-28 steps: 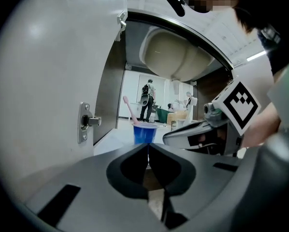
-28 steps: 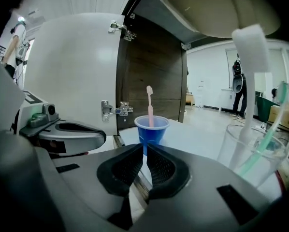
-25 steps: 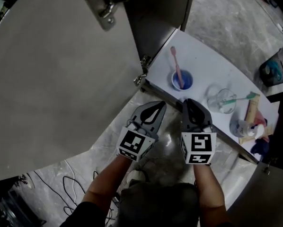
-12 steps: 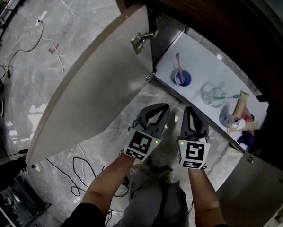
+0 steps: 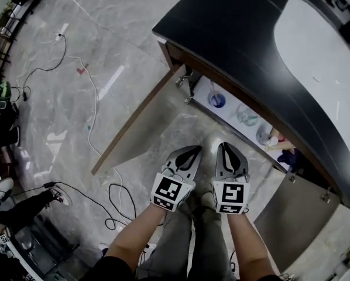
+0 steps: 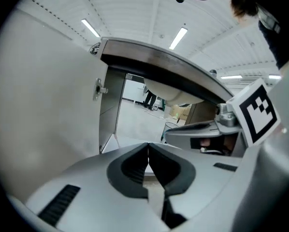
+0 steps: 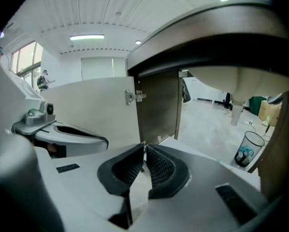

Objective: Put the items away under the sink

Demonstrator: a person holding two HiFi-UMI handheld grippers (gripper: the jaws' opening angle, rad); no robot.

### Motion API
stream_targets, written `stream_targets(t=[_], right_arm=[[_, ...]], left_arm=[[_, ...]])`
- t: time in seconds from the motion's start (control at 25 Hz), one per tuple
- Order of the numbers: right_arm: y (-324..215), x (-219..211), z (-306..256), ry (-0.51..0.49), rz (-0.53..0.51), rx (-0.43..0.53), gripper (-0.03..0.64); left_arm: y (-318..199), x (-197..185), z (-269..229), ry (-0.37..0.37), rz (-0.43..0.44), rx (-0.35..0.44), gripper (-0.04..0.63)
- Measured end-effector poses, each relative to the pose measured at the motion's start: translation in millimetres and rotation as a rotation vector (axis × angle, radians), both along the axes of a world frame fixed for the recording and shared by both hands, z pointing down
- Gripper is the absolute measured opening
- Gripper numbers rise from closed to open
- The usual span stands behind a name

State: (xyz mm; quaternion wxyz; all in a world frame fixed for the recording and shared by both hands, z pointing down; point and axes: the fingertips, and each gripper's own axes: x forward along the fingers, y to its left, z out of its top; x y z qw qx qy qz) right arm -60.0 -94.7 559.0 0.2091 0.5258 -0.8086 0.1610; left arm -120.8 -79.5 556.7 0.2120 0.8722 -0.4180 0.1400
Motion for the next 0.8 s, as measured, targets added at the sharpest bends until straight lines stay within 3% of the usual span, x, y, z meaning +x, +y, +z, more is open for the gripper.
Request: stream_targets(t=[0.08,0.24,0.56,0.68,0.8], right_arm=[[7,-4,-30,-0.016,-0.012,-0.007,0.044],[18,-9,-83,-0.054,-0.014,-0.019,0.044],[36,-13,-171,-0.054,-0.064,-0.007,0.044],[49,-13,-202,-0.054,-0.080,-0.009,0.044],[62,-18,-233,-0.070,-0.109,0.001,0.044]], left_arm=[[14,1,-27,0.007,-0.008,-0.024,0.011],[29,-3,-79,-0.055,0.019,-0.007,0.011],[33,-11,-163,-0.051,0.053,-0.020,0.011],[38,-8,-201,-0.002,0.050,-0.044,0.011],[45,-2,-245,0.052,0.069,-0.018,0.011]])
